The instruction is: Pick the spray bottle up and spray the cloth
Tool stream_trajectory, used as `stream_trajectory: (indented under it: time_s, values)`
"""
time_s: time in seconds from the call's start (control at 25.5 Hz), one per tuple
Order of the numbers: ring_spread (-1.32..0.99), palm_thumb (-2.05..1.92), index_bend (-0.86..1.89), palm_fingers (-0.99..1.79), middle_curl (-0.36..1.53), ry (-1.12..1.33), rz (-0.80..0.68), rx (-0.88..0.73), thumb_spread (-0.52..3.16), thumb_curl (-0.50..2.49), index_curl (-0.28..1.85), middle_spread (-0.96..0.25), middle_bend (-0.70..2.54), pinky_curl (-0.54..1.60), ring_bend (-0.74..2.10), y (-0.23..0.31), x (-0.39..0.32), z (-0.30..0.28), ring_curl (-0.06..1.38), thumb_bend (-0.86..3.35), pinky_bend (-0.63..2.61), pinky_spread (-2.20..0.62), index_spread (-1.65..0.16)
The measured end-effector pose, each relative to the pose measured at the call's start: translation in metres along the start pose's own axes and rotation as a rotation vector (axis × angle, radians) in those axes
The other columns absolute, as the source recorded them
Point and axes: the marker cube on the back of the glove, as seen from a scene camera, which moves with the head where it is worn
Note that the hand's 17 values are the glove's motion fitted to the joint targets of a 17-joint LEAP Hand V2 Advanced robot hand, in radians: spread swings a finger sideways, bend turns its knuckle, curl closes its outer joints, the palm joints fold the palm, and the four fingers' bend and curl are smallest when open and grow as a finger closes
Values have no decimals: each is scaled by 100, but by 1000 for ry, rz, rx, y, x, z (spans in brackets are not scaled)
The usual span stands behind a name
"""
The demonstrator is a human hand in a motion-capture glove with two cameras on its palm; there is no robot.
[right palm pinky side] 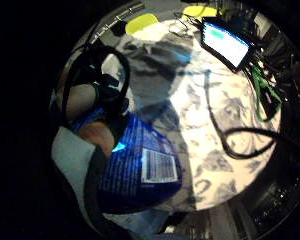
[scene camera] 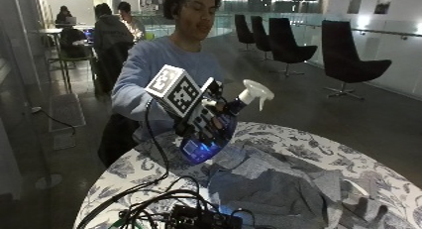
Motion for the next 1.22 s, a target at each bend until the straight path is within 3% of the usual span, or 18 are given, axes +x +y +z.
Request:
stream_trajectory:
  time_s: [0.24, 0.51, 0.86, 1.22]
  values:
    - [6, 98, 1, 78, 41, -294, -231, 178, 83, 62, 3, 1, 39, 38, 74, -6, -52, 28, 37, -2, 59, 19, -39]
    - [5, 98, 2, 75, 40, -497, -435, 146, 85, 63, 3, 1, 38, 38, 75, -17, -130, 112, 37, -2, 60, 19, -39]
    - [4, 98, 2, 71, 40, -502, -517, 8, 87, 63, 3, -2, 38, 38, 74, -24, -188, 236, 36, -2, 60, 19, -39]
    - [3, 97, 1, 69, 40, -429, -563, 15, 89, 63, 2, -2, 37, 38, 75, -15, -199, 271, 36, -2, 61, 19, -39]
